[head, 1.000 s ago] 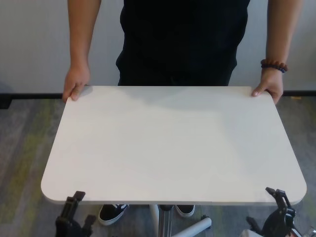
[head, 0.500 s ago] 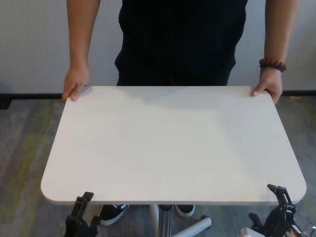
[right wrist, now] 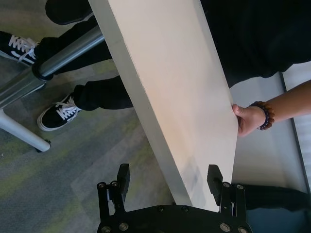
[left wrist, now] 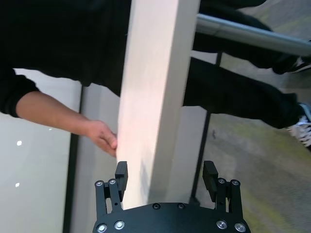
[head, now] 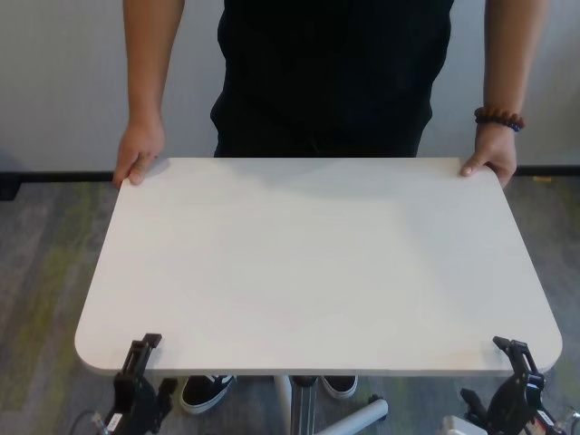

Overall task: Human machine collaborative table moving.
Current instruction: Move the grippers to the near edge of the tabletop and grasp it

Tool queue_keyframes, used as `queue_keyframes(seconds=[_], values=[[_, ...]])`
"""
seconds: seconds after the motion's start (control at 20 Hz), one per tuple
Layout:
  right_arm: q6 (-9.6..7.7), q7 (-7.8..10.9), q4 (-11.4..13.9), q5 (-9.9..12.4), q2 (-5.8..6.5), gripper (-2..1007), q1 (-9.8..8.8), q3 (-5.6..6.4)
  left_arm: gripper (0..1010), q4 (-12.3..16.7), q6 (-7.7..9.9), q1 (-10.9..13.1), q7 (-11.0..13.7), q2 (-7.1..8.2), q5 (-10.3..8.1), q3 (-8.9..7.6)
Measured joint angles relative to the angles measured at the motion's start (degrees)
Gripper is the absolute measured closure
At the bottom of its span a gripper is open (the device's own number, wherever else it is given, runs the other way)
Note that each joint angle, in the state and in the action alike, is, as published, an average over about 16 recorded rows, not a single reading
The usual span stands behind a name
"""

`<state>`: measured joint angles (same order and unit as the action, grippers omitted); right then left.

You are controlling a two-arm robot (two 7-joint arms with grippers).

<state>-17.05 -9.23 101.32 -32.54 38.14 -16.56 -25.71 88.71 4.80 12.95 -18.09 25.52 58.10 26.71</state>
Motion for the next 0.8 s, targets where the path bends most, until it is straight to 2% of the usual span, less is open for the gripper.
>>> queue_keyframes(seconds=[0.35,0.8], values=[[-0.03,1.05,-1.5,-1.8,-0.62,7,1.25,0.16,9,-1.8,0.21,-1.4,-0.5,-1.38,1.05,-1.0],[0.18,2.4,-3.3,-4.2,-1.48,7,3.12,0.03,9,-3.4,-0.08,-2.0,-2.2,-2.65,2.25,-2.01]])
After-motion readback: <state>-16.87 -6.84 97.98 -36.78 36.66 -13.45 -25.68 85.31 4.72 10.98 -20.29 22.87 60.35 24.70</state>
